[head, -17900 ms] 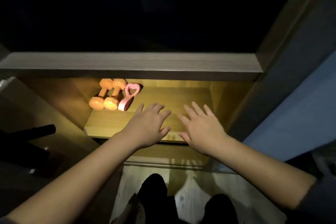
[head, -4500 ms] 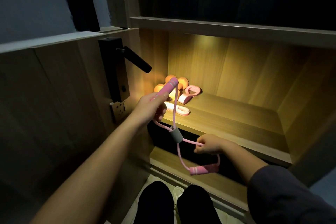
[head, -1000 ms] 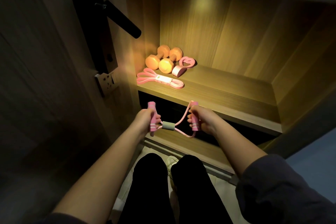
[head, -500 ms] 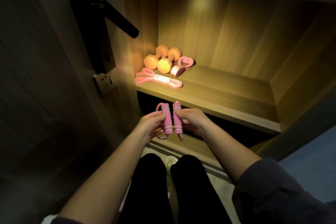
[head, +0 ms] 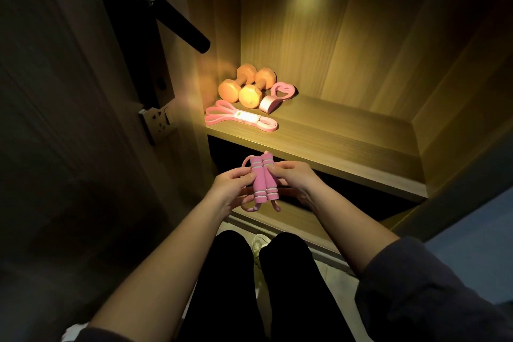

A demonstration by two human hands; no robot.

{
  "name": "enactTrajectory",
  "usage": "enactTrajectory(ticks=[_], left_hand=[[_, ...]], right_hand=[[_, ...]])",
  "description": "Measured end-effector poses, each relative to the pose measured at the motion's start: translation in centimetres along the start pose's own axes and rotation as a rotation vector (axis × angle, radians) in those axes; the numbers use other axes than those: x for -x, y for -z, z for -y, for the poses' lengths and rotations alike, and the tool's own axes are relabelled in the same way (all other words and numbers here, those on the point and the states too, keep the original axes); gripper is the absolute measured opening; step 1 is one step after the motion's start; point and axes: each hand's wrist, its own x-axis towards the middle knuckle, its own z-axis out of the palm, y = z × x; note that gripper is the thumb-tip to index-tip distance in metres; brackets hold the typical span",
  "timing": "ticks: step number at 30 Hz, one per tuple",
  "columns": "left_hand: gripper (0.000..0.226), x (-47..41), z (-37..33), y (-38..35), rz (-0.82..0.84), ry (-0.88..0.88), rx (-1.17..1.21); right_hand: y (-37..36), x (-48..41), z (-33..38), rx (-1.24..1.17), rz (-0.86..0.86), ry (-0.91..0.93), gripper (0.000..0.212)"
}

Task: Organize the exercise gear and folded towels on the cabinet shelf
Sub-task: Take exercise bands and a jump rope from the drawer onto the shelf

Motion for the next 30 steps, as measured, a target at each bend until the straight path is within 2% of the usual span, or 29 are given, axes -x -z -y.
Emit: enactTrajectory(ticks=[6, 11, 14, 17, 21, 25, 27, 30], left_hand=[[0.015, -0.1, 0.0, 0.0, -0.019, 0.002, 0.03], [0.02, -0.1, -0.3, 0.1, -0.039, -0.064, -0.102], [0.018, -0.2, -0.8, 0.1, -0.085, -0.112, -0.238], [0.008, -0.5, -1.6, 0.1, -0.088, -0.16, -0.41], [0.007, -0.5, -2.4, -0.3, -0.023, -0.211, -0.555], [0.005, -0.4, -2.6, -0.2, 0.027, -0.223, -0.567], [0.004, -0.4, -2.3, 0.5, -0.054, -0.285, -0.589], [0.013, -0.9, -1.4, 2.6, -0.222, -0.368, -0.637]], right_hand=[[0.0, 0.3, 0.1, -0.036, 0.02, -0.003, 0.03], [0.1, 0.3, -0.1, -0.011, 0.014, 0.062, 0.023], [0.3, 0.3, -0.3, 0.106, 0.078, 0.094, 0.012], [0.7, 0.3, -0.3, 0.239, 0.176, 0.098, 0.023], [1.0, 0.1, -0.4, 0.353, 0.216, 0.079, 0.04], [1.3, -0.7, -0.5, 0.368, 0.173, 0.059, 0.028], [1.8, -1.0, -0.3, 0.332, 0.149, 0.035, 0.022], [3.0, -1.3, 0.6, 0.191, 0.133, -0.019, 0.028]])
